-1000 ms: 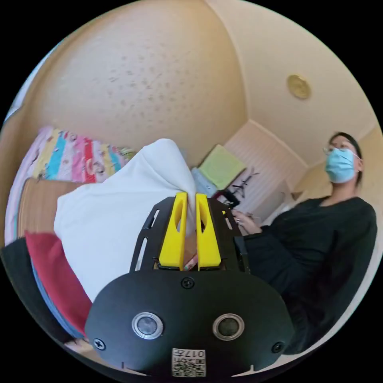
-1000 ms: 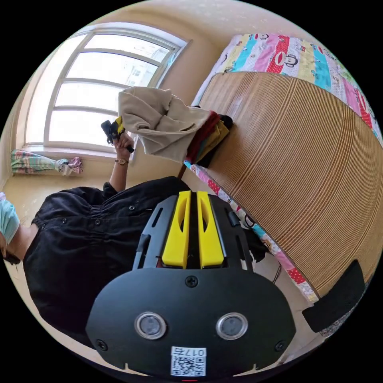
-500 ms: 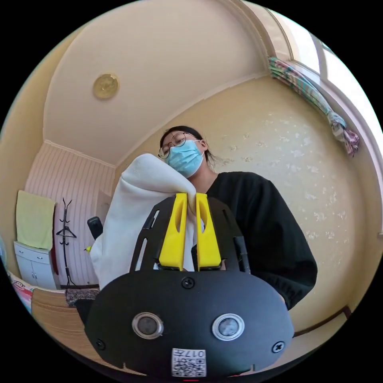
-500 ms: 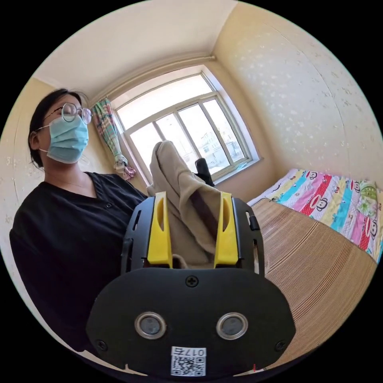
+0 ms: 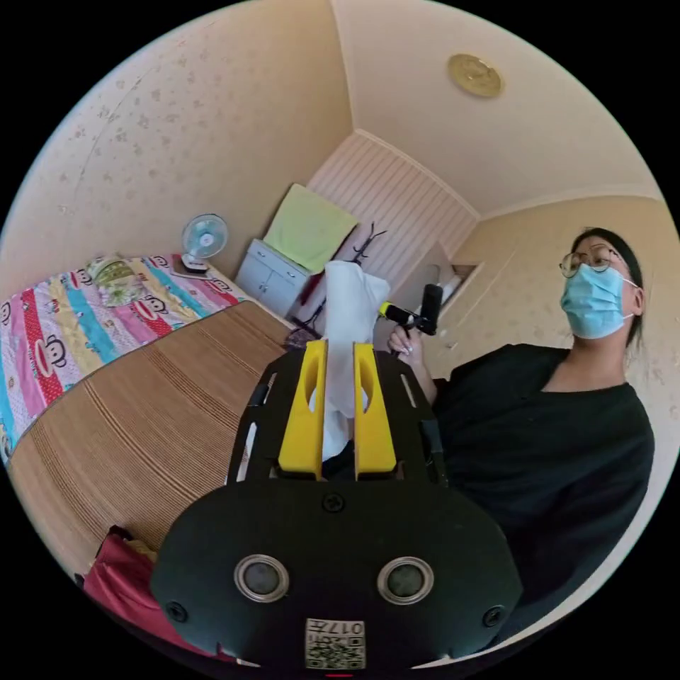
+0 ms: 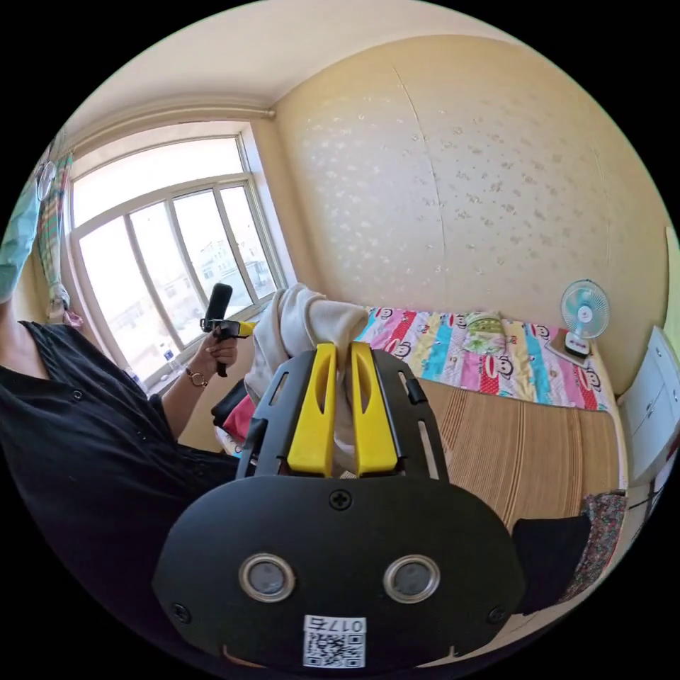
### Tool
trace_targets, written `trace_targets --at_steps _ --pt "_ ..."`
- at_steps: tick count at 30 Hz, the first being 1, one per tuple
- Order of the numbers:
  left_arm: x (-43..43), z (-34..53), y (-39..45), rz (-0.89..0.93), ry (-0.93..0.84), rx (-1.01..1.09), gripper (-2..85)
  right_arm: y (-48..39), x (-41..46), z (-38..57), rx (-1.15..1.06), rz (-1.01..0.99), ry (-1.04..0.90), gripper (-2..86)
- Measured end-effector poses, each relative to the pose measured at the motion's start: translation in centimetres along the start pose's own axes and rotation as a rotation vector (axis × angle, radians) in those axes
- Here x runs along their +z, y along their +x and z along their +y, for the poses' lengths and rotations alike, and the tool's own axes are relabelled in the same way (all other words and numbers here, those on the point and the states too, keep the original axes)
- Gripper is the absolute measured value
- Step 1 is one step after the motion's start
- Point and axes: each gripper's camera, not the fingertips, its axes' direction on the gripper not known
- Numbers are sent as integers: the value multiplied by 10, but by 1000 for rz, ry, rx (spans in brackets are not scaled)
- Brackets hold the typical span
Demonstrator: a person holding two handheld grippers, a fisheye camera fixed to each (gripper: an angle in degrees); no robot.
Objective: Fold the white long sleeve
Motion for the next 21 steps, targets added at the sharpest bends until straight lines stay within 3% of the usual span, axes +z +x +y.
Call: trace_targets --at_steps 6,12,15,18,21 --pt "60 -22 41 -109 -4 51 110 -36 57 -23 -65 124 -88 34" --pt "174 -36 75 -254 -217 91 150 -61 75 -49 -126 160 -86 34" --pt "208 -37 78 -189 -198 36 155 -73 72 -62 -162 165 -61 34" --pt "223 -38 76 -200 -164 -29 127 -81 69 -72 -174 164 -43 36" --pt "211 -38 77 -331 -104 -67 37 -73 61 -76 -123 186 -34 39"
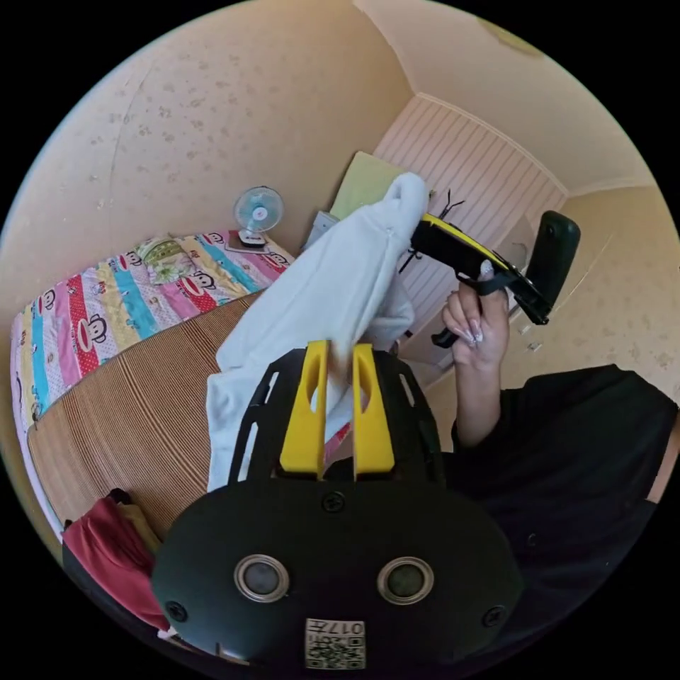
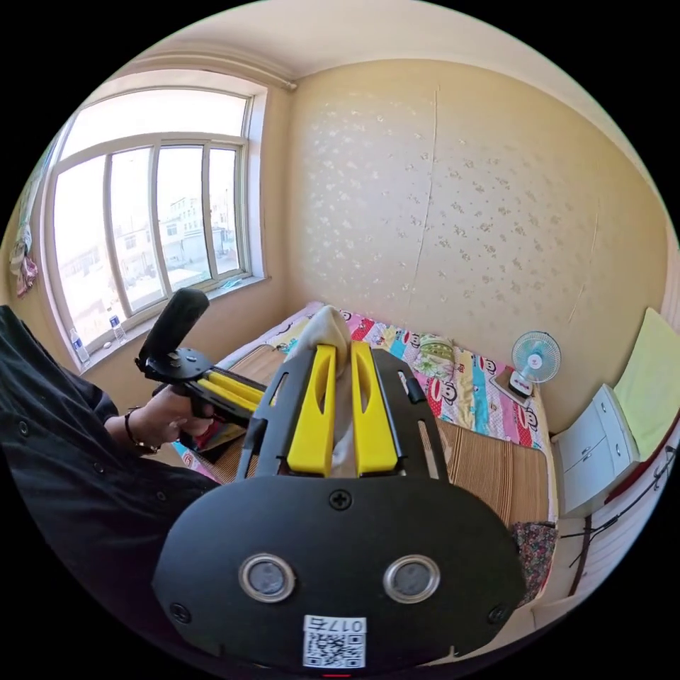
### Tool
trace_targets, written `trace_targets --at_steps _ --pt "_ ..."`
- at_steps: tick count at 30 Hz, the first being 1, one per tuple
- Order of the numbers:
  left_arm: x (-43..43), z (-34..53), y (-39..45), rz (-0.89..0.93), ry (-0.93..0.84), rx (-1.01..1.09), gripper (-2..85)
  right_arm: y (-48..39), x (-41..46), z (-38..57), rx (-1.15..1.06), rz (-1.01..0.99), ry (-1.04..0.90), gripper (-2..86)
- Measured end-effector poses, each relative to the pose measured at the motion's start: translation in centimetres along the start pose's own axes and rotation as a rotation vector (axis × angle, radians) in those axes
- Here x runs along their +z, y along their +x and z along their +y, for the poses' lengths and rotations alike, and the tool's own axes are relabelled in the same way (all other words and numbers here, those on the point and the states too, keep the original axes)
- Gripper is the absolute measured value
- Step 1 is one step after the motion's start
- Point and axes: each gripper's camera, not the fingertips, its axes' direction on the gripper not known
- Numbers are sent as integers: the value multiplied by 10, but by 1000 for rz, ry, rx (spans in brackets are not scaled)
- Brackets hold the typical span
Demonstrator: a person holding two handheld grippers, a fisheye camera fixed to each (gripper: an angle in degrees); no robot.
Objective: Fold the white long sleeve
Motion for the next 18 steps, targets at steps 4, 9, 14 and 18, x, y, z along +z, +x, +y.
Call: trace_targets --at_steps 4,9,14,18 --pt "-48 2 -5 37 183 65 7 30 -17 12 50 -97 15 54" --pt "-93 -15 -9 143 323 106 -3 68 -47 39 73 -444 101 65" --pt "-128 -24 40 140 395 305 -4 99 -55 78 110 -541 27 76" --pt "-151 -28 77 110 417 436 -3 115 -40 109 135 -692 -42 152"
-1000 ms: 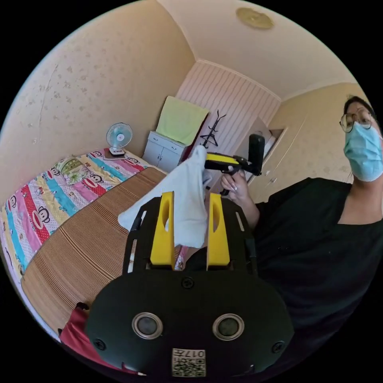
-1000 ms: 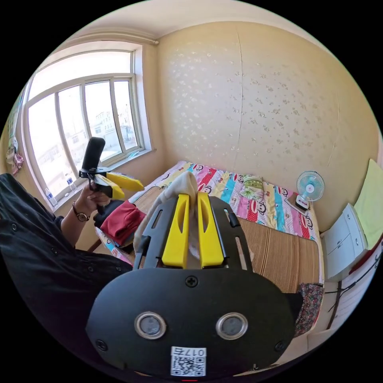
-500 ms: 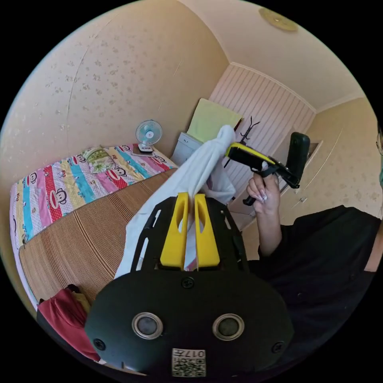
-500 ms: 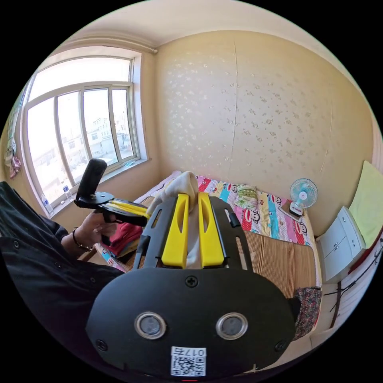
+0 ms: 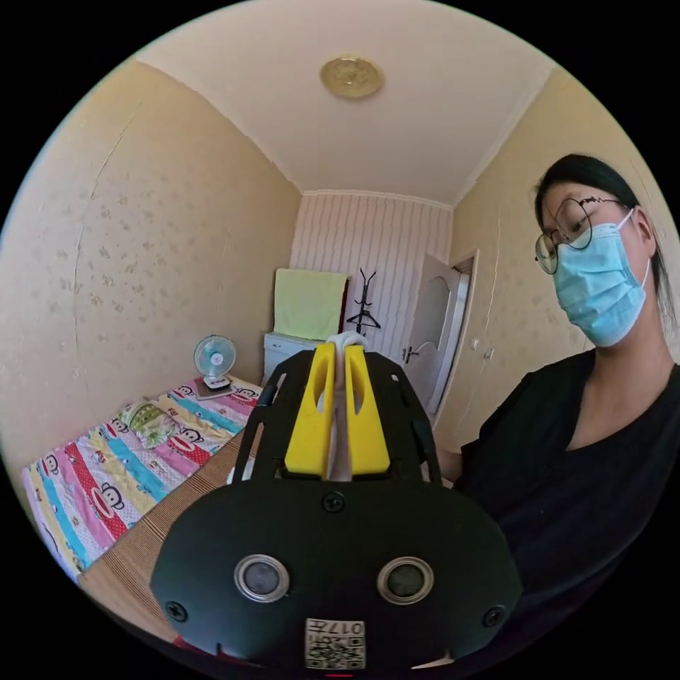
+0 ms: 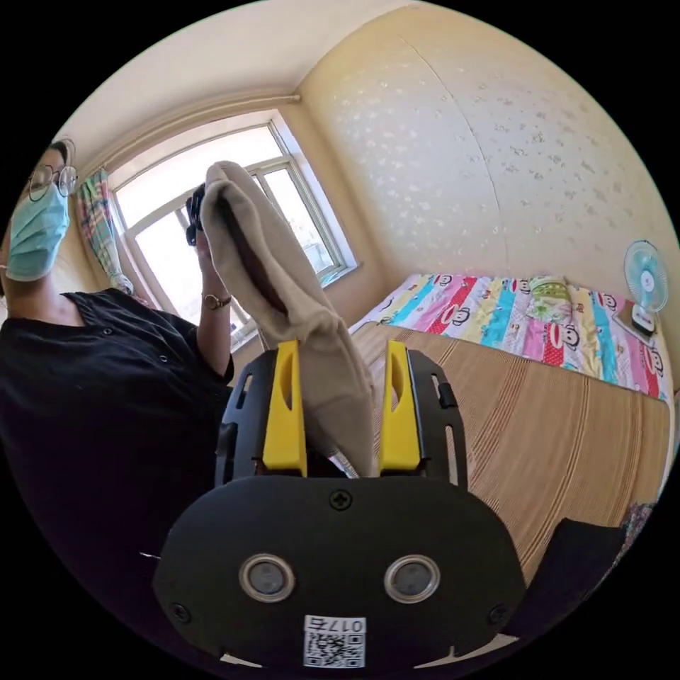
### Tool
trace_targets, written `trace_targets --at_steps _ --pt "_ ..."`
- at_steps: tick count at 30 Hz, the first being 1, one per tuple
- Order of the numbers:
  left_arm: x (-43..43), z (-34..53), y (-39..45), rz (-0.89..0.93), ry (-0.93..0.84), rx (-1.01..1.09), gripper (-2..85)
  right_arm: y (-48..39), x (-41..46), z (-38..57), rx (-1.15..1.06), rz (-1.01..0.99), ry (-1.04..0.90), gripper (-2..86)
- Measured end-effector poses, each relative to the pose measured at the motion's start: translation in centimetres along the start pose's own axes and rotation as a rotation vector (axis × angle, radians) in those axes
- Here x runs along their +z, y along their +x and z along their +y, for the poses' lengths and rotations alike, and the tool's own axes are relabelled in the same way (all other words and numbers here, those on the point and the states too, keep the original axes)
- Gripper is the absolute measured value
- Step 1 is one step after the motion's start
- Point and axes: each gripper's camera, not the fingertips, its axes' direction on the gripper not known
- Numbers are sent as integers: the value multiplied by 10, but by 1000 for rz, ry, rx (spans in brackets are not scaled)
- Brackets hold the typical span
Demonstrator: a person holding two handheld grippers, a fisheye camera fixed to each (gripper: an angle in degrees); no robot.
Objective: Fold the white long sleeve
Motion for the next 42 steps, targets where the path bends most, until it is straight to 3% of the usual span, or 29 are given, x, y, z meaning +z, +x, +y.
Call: trace_targets --at_steps 3,7,10,14,18,22,28,34,38,42 --pt "-11 -16 15 -72 13 16 -3 17 19 4 -5 -136 -124 141" --pt "-27 -23 20 -79 45 40 -2 34 24 0 12 -109 -123 102" --pt "-42 -21 17 -74 72 6 -2 57 1 -19 57 -108 -64 129" --pt "-62 -19 11 -102 99 -22 -2 75 -7 -41 55 -155 -151 157" --pt "-75 -14 0 -121 133 -66 -3 80 -23 -63 -20 -405 -202 49" --pt "-101 -7 -18 -236 135 -141 -1 102 -101 -83 54 -279 -88 31" --pt "-112 31 -58 -316 -53 -326 -1 125 -258 -91 86 -235 234 22" --pt "-93 72 -68 -144 -58 -312 -2 110 -343 -129 -81 -261 288 21" --pt "-83 54 -123 -104 -8 -372 1 132 -378 -179 -89 -184 316 23" --pt "-39 41 -242 -185 -125 -554 12 235 -342 -272 18 87 63 25"
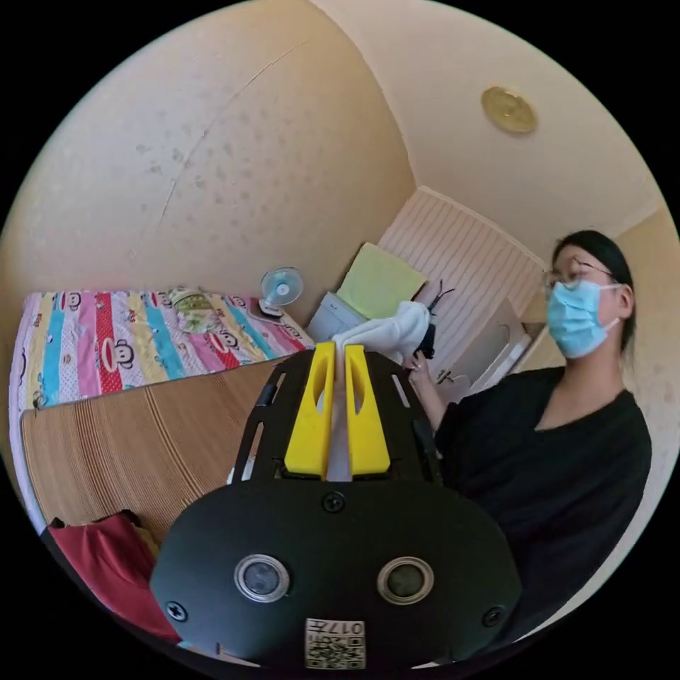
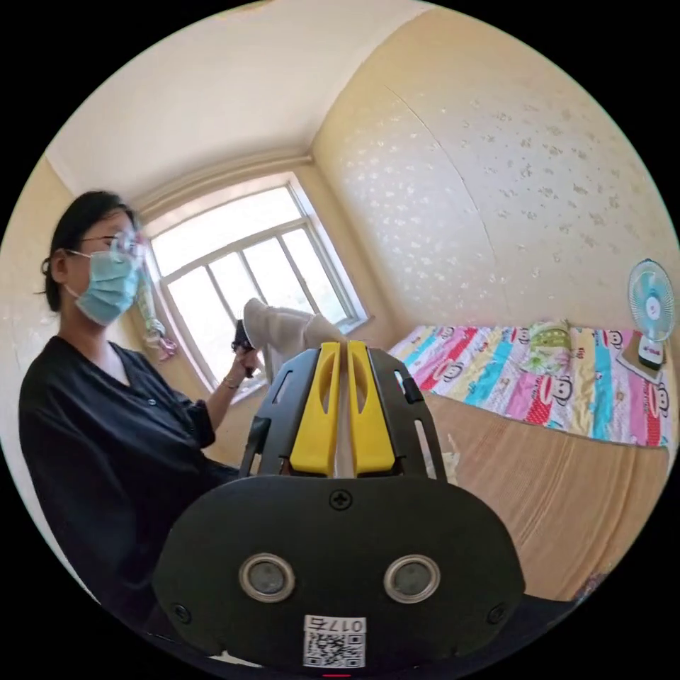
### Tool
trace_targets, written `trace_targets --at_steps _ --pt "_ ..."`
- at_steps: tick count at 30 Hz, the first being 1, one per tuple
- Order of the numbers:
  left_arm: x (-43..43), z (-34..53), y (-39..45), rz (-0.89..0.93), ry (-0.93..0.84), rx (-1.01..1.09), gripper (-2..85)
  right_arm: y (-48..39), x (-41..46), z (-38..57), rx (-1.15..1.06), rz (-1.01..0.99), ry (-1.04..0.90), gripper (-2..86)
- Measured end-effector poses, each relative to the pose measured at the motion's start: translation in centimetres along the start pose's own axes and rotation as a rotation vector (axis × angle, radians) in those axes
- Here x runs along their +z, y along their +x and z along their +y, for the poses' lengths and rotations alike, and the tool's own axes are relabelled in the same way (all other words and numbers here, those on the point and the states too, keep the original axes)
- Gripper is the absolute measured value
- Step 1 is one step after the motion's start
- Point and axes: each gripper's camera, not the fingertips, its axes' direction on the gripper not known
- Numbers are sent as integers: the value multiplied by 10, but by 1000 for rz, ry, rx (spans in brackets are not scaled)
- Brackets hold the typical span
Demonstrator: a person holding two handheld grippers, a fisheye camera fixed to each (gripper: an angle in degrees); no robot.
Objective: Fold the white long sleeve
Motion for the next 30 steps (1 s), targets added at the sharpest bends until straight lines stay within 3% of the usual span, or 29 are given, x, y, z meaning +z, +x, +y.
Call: trace_targets --at_steps 2,4,7,9,12,17,20,22,25,27,30 --pt "71 -50 -91 -145 -91 -184 30 71 57 -35 73 154 -171 28" --pt "126 -65 -168 -261 -113 -376 50 177 146 -58 237 459 -365 35" --pt "195 -36 -254 -479 -111 -657 55 244 221 -49 321 620 -563 44" --pt "234 -2 -272 -504 -150 -731 60 273 263 -17 407 435 -599 54" --pt "304 71 -268 -511 -333 -678 63 296 293 62 487 179 -645 35" --pt "369 212 -258 -617 -631 -725 65 322 303 204 594 219 -858 29" --pt "387 265 -262 -557 -766 -774 63 317 302 275 607 254 -986 26" --pt "382 276 -251 -575 -756 -690 50 297 307 335 565 188 -1152 17" --pt "364 281 -234 -769 -820 -632 33 279 274 349 579 199 -1052 11" --pt "354 289 -229 -766 -870 -643 32 279 256 365 711 87 -1113 9" --pt "317 299 -228 -703 -850 -773 43 271 227 367 720 33 -1151 10"
